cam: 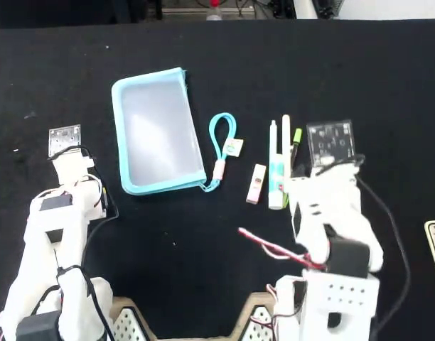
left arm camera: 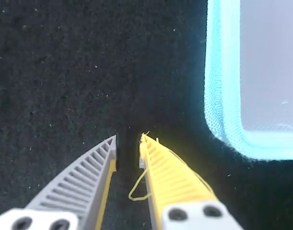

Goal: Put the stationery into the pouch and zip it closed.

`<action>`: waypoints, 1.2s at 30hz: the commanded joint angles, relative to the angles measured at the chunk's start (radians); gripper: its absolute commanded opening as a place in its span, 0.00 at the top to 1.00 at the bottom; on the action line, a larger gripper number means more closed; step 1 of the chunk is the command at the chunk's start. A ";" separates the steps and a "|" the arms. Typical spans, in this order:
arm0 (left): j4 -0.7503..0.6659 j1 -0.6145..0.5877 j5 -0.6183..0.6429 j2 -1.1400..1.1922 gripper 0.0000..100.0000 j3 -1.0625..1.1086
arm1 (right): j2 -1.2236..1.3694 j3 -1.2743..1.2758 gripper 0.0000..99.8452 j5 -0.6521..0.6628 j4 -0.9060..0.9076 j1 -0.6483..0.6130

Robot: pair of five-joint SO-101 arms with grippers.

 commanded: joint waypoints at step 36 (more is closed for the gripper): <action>0.115 0.188 -0.018 0.002 0.91 -0.298 | 0.972 -0.111 0.87 -0.505 -0.637 -0.359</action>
